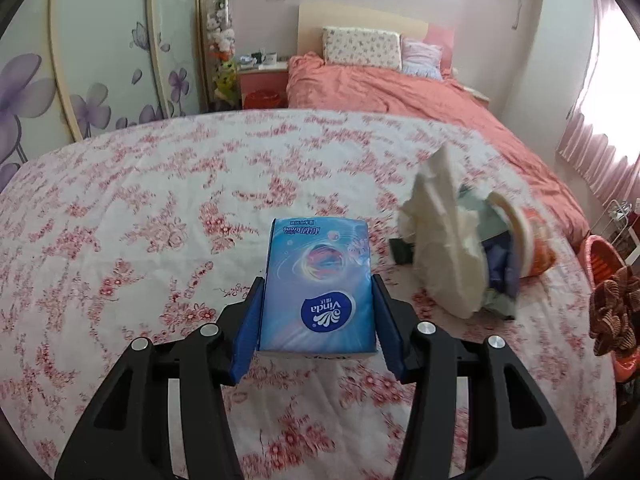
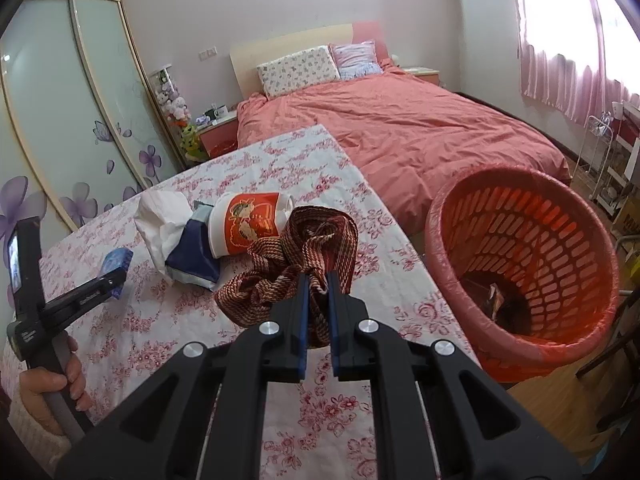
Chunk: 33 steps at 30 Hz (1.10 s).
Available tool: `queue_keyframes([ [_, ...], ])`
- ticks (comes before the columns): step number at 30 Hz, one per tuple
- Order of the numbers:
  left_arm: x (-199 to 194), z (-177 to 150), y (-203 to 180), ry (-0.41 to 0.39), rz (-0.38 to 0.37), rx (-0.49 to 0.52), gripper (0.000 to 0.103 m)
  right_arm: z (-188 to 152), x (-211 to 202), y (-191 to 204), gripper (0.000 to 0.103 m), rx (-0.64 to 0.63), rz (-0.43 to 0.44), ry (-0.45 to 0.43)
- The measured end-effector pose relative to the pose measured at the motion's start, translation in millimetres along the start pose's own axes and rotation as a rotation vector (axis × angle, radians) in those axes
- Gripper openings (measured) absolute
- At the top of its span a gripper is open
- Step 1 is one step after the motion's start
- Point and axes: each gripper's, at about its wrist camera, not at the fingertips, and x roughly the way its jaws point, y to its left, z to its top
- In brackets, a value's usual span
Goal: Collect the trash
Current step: 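Carry the tissue pack and scrunchie over the orange basket and release both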
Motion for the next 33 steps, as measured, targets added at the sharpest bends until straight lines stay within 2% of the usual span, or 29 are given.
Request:
queue_keyframes([
  [8, -43, 0, -23, -0.076, -0.083, 0.030, 0.052, 2, -32, -6, 0.009, -0.016, -0.021, -0.078],
  [18, -90, -3, -77, -0.154, -0.230, 0.102, 0.052, 4, -68, -32, 0.010, 0.019, -0.076, -0.171],
  [33, -101, -15, -171, -0.160, -0.424, 0.199, 0.052, 3, -96, -107, 0.010, 0.133, -0.203, -0.254],
])
